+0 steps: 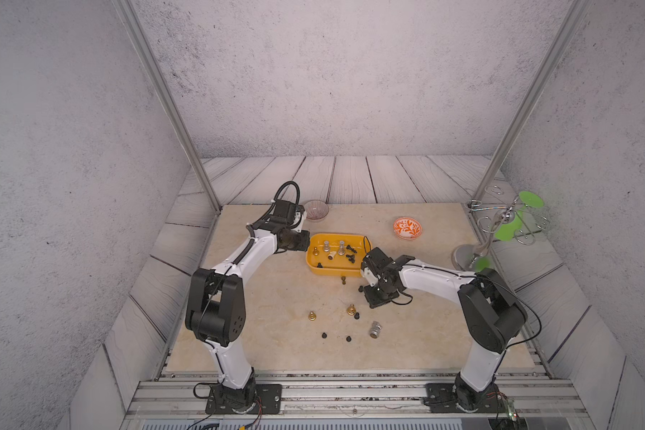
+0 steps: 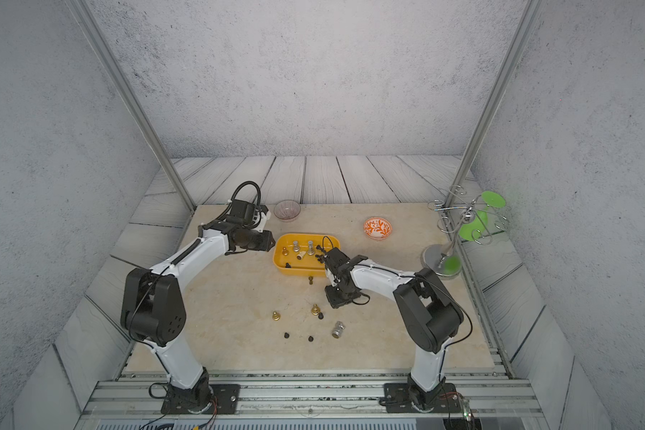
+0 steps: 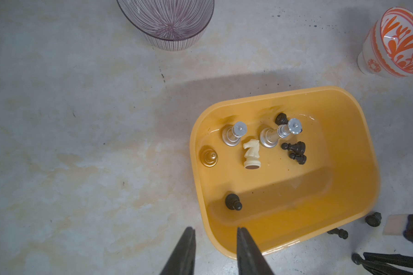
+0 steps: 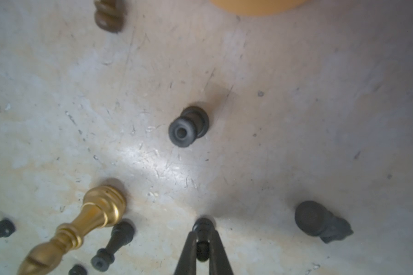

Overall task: Put the chess pieces into the storage box
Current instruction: Pick up the chess piece at the center of the board, then place the chess piece in the storage box.

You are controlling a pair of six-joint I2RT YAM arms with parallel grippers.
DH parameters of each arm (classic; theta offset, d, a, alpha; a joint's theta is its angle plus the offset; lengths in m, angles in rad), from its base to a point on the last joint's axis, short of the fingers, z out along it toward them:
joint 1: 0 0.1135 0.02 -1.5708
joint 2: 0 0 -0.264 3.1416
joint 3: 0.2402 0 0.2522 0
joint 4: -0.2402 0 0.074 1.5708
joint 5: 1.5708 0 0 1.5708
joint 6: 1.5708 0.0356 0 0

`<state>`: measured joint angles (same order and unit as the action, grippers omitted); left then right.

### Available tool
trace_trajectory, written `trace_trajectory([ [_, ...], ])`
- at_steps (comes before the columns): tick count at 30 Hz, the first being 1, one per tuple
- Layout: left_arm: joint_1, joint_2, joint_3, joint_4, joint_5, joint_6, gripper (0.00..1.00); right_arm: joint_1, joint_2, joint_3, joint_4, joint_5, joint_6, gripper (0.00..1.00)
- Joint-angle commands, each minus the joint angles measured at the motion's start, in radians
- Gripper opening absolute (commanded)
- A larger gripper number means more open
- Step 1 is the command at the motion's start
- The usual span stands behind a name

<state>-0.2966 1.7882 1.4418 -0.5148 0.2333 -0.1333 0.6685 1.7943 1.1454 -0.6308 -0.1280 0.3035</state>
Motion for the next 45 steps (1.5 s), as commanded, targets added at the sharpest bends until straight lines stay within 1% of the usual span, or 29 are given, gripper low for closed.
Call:
trace_trajectory([
  [1, 0.008, -0.035, -0.006, -0.008, 0.004, 0.001, 0.33, 0.003, -0.012, 0.015, -0.038, 0.024, 0.000, 0.09],
  [5, 0.008, -0.041, -0.007, -0.008, 0.009, 0.003, 0.33, -0.006, -0.058, 0.059, -0.073, 0.040, -0.015, 0.08],
  [10, 0.008, -0.053, -0.008, -0.016, 0.013, 0.004, 0.33, -0.038, -0.093, 0.150, -0.116, 0.007, -0.047, 0.09],
  [13, 0.008, -0.065, -0.014, -0.017, 0.019, 0.004, 0.33, -0.069, -0.099, 0.227, -0.135, -0.021, -0.074, 0.08],
  [18, 0.008, -0.085, -0.032, -0.016, 0.041, 0.010, 0.33, -0.131, -0.070, 0.365, -0.170, -0.022, -0.131, 0.09],
  [25, 0.008, -0.113, -0.077, -0.005, 0.076, -0.015, 0.33, -0.179, 0.041, 0.549, -0.201, -0.021, -0.180, 0.09],
  [35, 0.008, -0.165, -0.153, 0.018, 0.092, -0.043, 0.33, -0.187, 0.258, 0.761, -0.217, 0.003, -0.198, 0.09],
  [40, 0.008, -0.183, -0.181, 0.028, 0.095, -0.052, 0.33, -0.186, 0.349, 0.837, -0.222, 0.042, -0.204, 0.09],
  [45, 0.008, -0.184, -0.196, 0.035, 0.106, -0.062, 0.33, -0.187, 0.431, 0.897, -0.230, 0.047, -0.201, 0.09],
])
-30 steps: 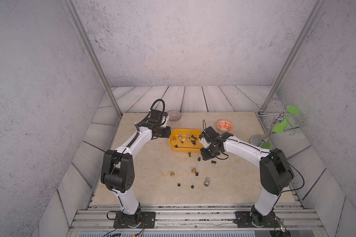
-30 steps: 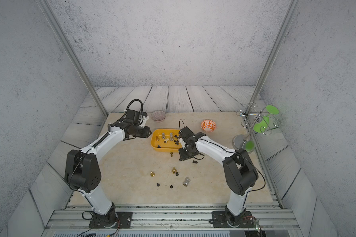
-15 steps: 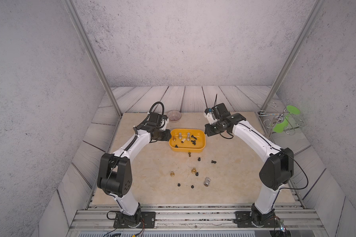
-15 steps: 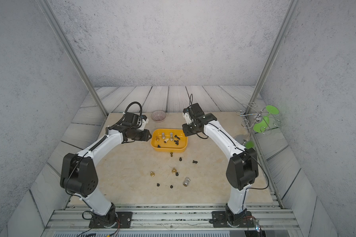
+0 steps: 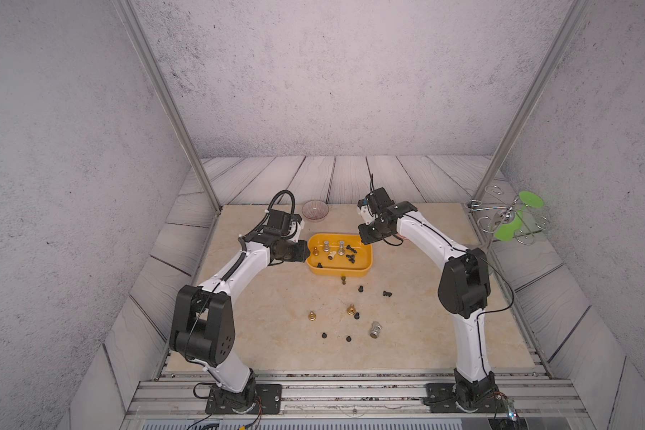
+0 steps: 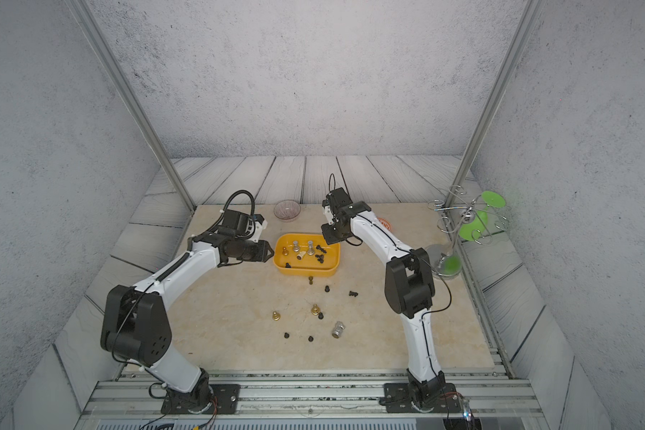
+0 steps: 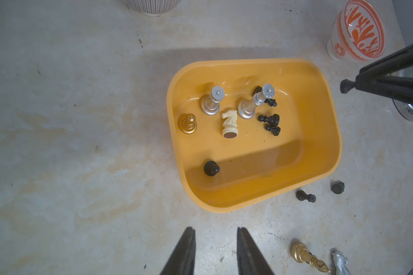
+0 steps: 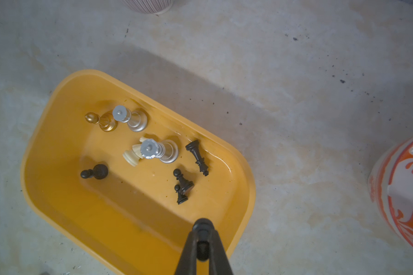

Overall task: Put the chess pieces into the storage box
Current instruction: Place the chess piece in the storage box.

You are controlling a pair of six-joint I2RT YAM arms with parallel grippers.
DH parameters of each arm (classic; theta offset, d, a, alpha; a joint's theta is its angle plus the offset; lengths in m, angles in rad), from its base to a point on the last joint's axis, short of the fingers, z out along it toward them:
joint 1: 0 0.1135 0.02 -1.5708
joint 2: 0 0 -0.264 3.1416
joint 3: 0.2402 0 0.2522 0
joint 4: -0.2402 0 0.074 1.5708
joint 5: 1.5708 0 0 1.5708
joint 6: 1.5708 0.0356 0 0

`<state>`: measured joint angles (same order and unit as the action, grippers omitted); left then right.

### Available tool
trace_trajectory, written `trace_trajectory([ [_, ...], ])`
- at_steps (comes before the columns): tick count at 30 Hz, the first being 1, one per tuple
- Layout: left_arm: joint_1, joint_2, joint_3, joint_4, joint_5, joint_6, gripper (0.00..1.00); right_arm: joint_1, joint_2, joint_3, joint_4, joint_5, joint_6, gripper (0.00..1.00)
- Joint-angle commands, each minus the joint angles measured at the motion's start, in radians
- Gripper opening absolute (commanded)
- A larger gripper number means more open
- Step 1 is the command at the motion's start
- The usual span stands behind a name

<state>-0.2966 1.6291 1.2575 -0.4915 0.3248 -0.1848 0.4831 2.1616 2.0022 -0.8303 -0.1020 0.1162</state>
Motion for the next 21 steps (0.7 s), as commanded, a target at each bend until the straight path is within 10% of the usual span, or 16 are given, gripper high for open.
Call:
trace_trajectory([
  [1, 0.008, -0.025, -0.013, 0.013, 0.015, -0.011, 0.33, -0.001, 0.076, 0.049, -0.028, 0.026, -0.012, 0.09],
  [21, 0.008, -0.032, -0.026, 0.016, 0.020, -0.018, 0.33, 0.000, 0.148, 0.094, -0.024, 0.053, 0.002, 0.22],
])
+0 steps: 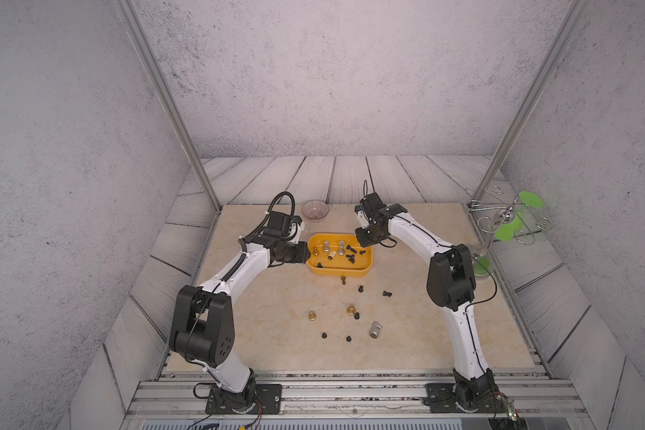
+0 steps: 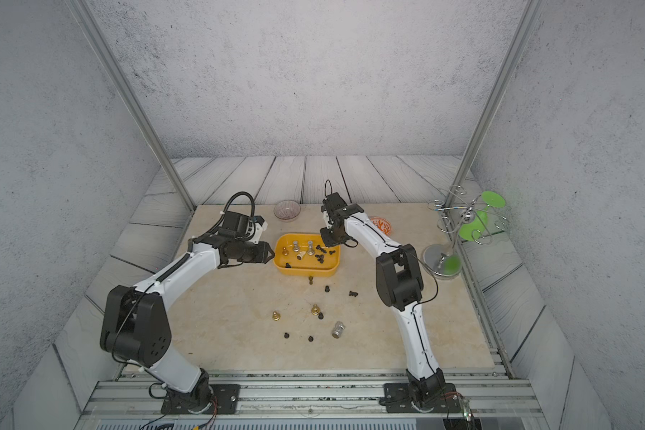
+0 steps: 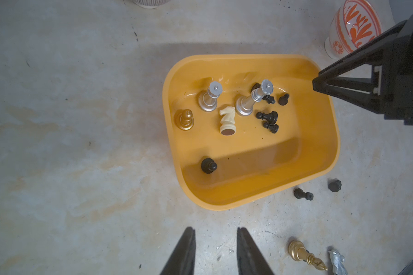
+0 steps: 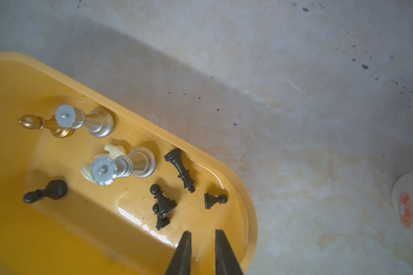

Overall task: Put the chess pieces into the storage box
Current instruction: Place the chess piece in the storage box.

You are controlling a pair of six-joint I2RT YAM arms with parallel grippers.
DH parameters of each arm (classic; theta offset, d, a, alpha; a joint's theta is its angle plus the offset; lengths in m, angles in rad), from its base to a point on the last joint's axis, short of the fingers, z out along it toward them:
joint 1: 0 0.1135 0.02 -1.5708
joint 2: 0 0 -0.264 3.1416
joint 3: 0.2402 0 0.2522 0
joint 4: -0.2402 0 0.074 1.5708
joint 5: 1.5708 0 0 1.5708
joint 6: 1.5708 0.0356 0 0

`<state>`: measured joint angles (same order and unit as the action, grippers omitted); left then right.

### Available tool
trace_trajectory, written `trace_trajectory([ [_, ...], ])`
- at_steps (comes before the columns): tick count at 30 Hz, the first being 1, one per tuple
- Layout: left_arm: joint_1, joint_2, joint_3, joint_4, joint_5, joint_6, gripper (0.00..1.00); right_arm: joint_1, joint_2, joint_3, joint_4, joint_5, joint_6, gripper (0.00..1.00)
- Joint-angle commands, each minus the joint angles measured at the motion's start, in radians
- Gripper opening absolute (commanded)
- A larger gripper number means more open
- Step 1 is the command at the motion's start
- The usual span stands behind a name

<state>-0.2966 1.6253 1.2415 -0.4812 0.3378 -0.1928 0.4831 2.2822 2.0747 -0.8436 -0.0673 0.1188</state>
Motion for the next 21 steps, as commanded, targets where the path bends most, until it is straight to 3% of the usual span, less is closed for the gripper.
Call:
trace_trajectory([
  [1, 0.008, -0.027, -0.010, 0.006, 0.007, -0.009, 0.33, 0.000, 0.024, 0.023, -0.010, 0.017, -0.001, 0.22],
  [10, 0.006, -0.031, -0.003, -0.004, 0.022, -0.004, 0.33, -0.002, -0.053, -0.022, 0.018, -0.025, 0.018, 0.24],
  [21, -0.015, -0.039, 0.016, -0.032, 0.045, 0.033, 0.33, -0.014, -0.286, -0.208, 0.082, -0.084, 0.038, 0.25],
])
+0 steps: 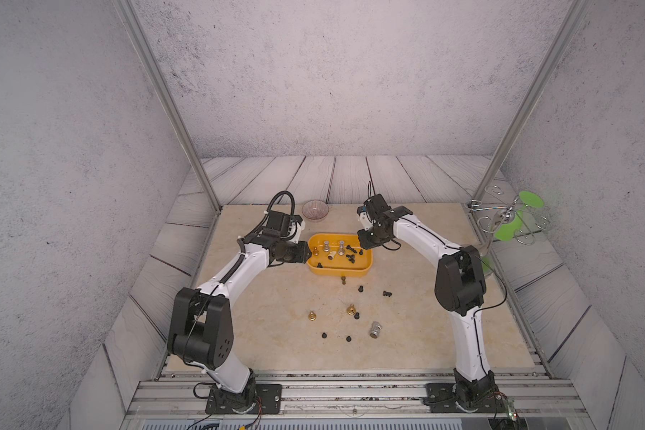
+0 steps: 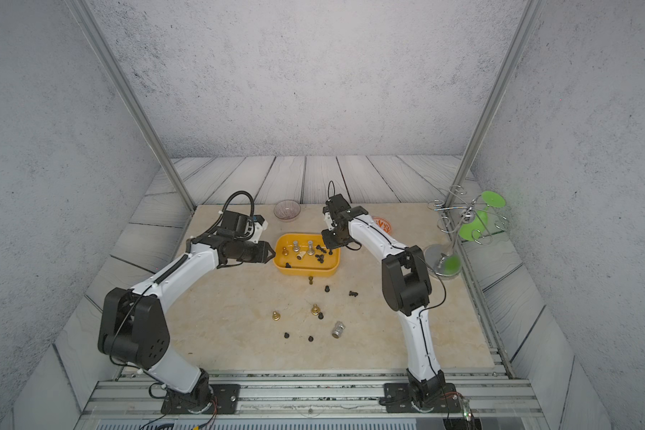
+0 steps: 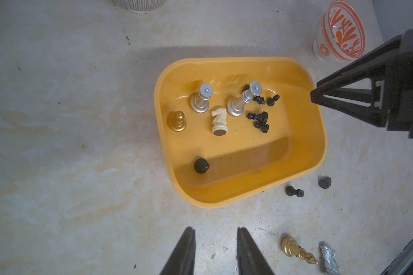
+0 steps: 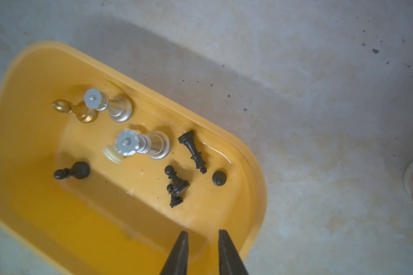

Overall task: Put the chess pieces into the storage box
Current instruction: Place the chess piece in the storage box.

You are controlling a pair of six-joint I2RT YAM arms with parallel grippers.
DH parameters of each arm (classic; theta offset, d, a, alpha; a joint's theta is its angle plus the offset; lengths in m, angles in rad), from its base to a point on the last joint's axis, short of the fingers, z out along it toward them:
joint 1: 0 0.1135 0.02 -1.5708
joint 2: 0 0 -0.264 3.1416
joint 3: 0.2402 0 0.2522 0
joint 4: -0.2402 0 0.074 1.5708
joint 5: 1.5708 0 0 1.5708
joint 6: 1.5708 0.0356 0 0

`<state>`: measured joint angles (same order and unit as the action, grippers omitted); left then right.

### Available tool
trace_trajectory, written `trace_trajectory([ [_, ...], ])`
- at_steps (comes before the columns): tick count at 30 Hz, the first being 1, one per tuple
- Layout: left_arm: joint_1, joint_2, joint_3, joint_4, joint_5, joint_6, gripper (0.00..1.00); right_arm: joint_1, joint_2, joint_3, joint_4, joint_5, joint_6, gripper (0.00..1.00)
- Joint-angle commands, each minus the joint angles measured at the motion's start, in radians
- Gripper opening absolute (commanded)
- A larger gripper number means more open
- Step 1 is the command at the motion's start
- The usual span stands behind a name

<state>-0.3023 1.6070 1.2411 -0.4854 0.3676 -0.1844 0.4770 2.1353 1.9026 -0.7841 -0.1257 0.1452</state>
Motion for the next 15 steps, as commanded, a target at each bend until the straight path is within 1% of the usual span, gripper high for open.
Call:
trace_trajectory([
  [1, -0.016, -0.022, 0.021, -0.034, 0.013, 0.031, 0.33, -0.010, -0.165, -0.067, 0.033, -0.028, 0.014, 0.25],
  [7, -0.069, -0.025, 0.016, -0.042, 0.004, 0.043, 0.33, -0.015, -0.289, -0.241, 0.054, -0.043, 0.023, 0.26],
  [15, -0.223, -0.009, 0.021, -0.081, -0.050, 0.068, 0.34, -0.030, -0.426, -0.536, 0.125, -0.064, 0.058, 0.26],
])
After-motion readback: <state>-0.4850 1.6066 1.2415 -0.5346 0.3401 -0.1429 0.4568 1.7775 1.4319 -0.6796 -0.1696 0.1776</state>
